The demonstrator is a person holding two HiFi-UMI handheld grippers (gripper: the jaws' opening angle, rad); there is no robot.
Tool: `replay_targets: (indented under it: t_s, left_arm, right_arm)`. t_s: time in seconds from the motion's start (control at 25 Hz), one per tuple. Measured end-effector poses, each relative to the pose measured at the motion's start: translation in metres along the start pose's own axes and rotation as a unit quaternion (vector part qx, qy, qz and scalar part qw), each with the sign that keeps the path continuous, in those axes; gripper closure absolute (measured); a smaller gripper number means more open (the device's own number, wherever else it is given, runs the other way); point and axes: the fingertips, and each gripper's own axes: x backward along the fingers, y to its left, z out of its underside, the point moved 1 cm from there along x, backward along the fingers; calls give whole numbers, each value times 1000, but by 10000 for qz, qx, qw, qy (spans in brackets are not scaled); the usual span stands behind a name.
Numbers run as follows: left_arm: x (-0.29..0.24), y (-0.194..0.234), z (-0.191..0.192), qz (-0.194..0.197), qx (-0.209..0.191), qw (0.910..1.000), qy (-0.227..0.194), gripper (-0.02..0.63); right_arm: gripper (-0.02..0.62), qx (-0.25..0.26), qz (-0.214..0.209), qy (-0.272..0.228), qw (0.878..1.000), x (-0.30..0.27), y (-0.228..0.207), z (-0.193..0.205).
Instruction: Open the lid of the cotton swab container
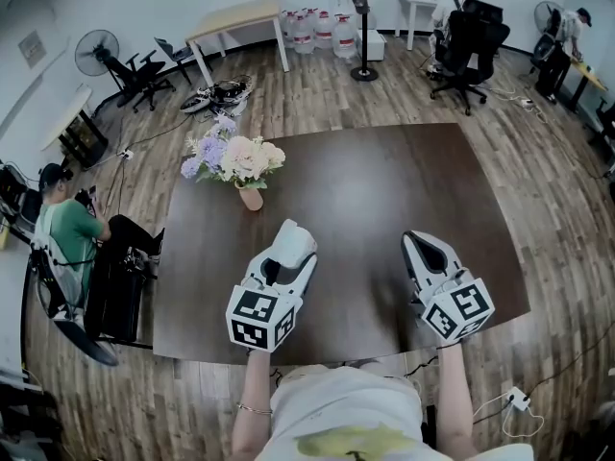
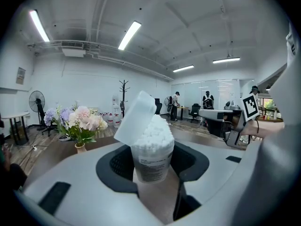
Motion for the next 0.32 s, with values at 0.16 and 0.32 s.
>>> replay_targets:
  t_s: [0.16, 0.32]
  left_arm:
    - [-1, -2, 2, 31, 0, 10000, 56, 394]
    - [-1, -2, 3, 80, 0, 9999, 91, 395]
  right_arm:
    - [575, -1, 75, -13, 10000, 2, -2, 1]
    - [575, 25, 136, -6, 9999, 3, -4, 2]
